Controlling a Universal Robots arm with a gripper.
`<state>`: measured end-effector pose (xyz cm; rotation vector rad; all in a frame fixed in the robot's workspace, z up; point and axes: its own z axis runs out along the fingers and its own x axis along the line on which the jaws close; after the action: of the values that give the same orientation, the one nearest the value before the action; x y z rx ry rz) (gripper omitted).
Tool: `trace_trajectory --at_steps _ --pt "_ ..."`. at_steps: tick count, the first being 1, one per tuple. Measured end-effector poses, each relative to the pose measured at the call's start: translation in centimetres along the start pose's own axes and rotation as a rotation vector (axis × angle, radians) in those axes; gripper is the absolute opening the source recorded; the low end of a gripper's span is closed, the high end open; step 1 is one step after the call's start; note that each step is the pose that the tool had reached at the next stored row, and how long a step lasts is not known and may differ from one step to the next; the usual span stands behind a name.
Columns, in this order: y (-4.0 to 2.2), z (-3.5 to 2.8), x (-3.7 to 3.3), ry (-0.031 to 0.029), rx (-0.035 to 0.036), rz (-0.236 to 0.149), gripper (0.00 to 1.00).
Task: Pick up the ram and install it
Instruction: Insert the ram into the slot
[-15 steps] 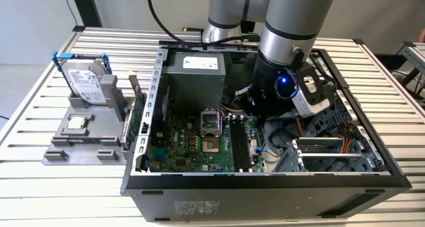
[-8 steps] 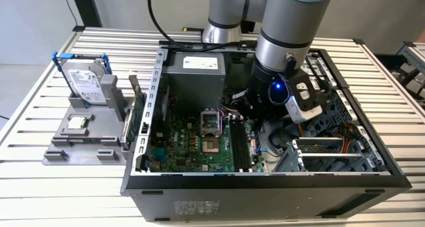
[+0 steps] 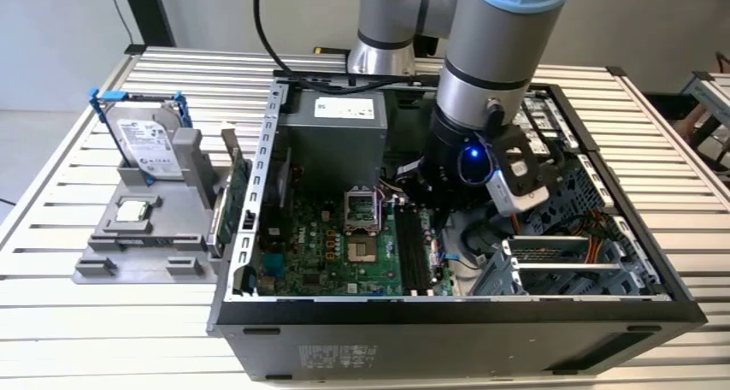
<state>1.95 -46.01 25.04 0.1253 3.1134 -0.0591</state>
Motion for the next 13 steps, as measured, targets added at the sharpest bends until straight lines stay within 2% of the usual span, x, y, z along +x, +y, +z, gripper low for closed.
trace_trajectory --at_steps 7,13 --pt "0.02 1.24 0.42 0.0 -0.0001 -0.001 0.0" --pt "-0.09 1.74 0.76 -0.0003 -0.0003 -0.008 0.0"
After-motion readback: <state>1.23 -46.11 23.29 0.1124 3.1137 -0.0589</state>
